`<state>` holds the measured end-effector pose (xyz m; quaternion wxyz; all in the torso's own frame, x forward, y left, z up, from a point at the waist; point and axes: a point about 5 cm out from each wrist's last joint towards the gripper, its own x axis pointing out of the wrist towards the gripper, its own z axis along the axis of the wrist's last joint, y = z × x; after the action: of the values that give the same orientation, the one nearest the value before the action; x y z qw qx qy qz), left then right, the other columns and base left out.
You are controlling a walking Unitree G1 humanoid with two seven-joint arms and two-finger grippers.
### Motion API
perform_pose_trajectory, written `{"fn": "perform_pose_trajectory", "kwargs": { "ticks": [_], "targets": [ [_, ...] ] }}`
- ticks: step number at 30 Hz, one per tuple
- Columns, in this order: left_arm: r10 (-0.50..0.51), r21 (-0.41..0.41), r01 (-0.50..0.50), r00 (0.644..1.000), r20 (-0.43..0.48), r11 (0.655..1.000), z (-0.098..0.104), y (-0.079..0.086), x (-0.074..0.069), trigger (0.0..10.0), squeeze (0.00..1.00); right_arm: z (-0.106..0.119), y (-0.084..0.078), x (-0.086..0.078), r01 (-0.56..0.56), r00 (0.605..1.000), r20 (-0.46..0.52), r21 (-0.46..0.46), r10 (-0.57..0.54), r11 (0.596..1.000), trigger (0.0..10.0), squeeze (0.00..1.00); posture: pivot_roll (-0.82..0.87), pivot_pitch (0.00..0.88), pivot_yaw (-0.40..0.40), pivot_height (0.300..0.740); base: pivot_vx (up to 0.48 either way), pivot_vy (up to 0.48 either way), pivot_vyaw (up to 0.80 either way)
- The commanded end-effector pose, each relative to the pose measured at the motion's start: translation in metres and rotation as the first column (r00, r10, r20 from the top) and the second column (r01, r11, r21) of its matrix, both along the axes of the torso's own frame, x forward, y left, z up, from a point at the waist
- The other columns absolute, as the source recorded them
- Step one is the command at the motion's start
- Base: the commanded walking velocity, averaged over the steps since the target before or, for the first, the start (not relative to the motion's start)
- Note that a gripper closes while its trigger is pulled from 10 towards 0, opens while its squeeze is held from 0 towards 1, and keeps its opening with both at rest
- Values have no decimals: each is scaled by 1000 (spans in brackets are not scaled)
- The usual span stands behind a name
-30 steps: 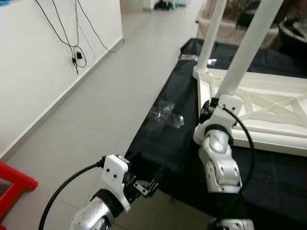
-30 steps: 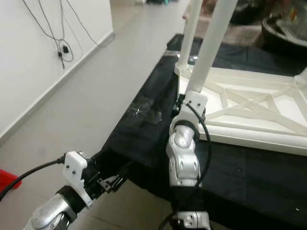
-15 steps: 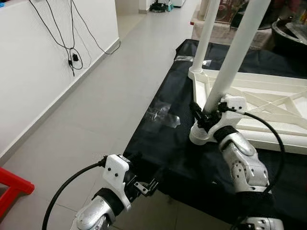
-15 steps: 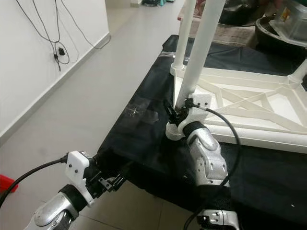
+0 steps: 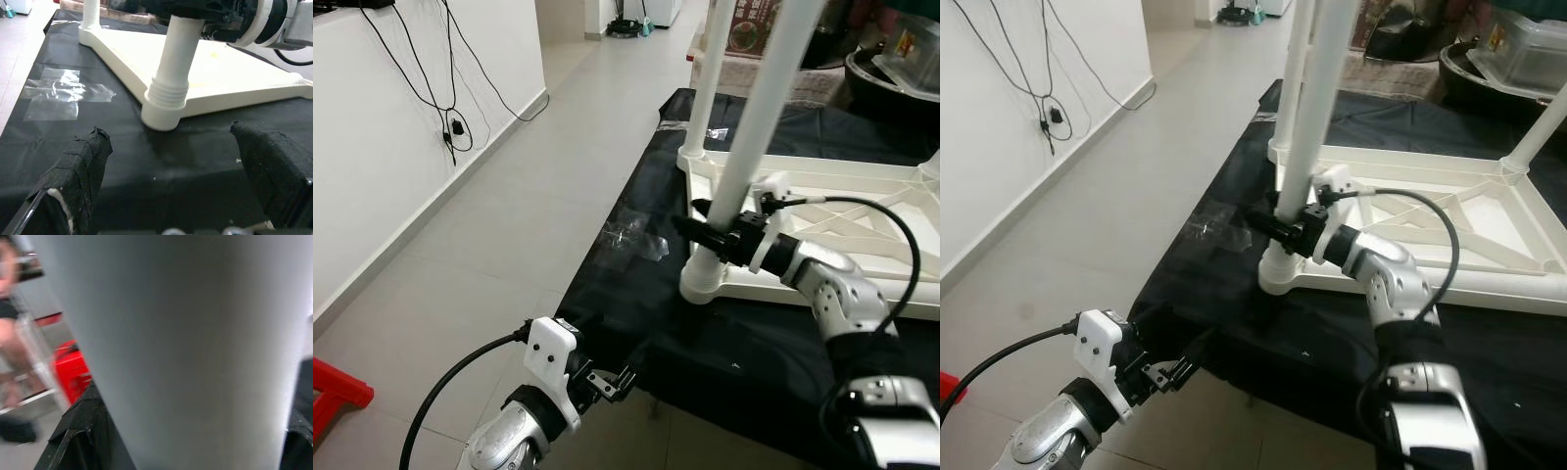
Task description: Building children table
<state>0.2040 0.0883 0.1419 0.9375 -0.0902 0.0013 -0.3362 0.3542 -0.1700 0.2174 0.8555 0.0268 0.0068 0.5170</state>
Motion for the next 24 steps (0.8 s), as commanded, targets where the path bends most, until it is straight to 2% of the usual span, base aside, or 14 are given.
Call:
{"fn": "perform_pose_trajectory", "kwargs": {
  "ticks": [1, 5, 7, 8, 9, 13, 18, 19, 20, 21, 23, 24],
  "targets": [
    [-9, 7, 9, 1000, -9, 1000, -4, -1, 0, 10000, 0, -5, 21, -2, -157, 987, -17, -39, 157, 987, 10000, 0, 123, 103, -40, 740, 0, 0, 0],
    [-11, 5, 11, 1000, -7, 1000, -3, -1, -1, 10000, 0, -4, 25, 0, -194, 981, -18, -44, 194, 980, 10000, 0, 124, 104, -40, 740, 0, 0, 0],
    [-15, 4, 15, 1000, -5, 1000, -3, -2, -1, 10000, 0, -4, 33, 1, -262, 965, -16, -70, 262, 963, 9725, 0, 129, 108, -40, 740, 0, 0, 0],
    [-15, 4, 15, 1000, -5, 1000, -3, -2, -1, 10000, 0, -4, 33, 1, -262, 965, -16, -70, 262, 963, 9725, 0, 129, 108, -40, 740, 0, 0, 0],
    [-15, 4, 15, 1000, -5, 1000, -3, -1, -1, 10000, 0, -5, 38, 0, -285, 958, -15, -87, 285, 955, 0, 0, 130, 110, -40, 740, 0, 0, 0],
    [-14, 4, 14, 1000, -4, 1000, -3, -1, -1, 10000, 0, -10, 45, 0, -273, 961, 8, -113, 275, 955, 0, 0, 125, 109, -36, 740, 0, 0, 0],
    [-14, 4, 14, 1000, -4, 1000, -3, -1, 0, 10000, 0, -12, 47, 0, -246, 968, 21, -111, 250, 963, 0, 0, 125, 109, -35, 740, 0, 0, 0],
    [-13, 5, 14, 1000, -5, 1000, -3, -1, 0, 10000, 0, -14, 46, 2, -162, 986, 27, -80, 165, 983, 0, 0, 119, 109, -32, 740, 0, 0, 0],
    [-13, 5, 14, 1000, -5, 1000, -3, -1, 0, 10000, 0, -14, 46, 2, -162, 986, 27, -80, 165, 983, 0, 0, 119, 109, -32, 740, 0, 0, 0],
    [-13, 6, 13, 1000, -5, 1000, -4, 0, 1, 10000, 0, -16, 43, 4, -9, 999, 43, -31, 10, 999, 0, 0, 117, 106, -33, 740, 0, 0, 0],
    [-13, 6, 13, 1000, -5, 1000, -4, 0, 1, 10000, 0, -16, 43, 4, -9, 999, 43, -31, 10, 999, 0, 0, 117, 106, -33, 740, 0, 0, 0],
    [-11, 8, 11, 1000, -4, 1000, -4, 1, 2, 10000, 0, -21, 38, 7, 225, 973, 48, 8, -225, 974, 0, 0, 111, 107, -27, 740, 0, 0, 0]
  ]
}}
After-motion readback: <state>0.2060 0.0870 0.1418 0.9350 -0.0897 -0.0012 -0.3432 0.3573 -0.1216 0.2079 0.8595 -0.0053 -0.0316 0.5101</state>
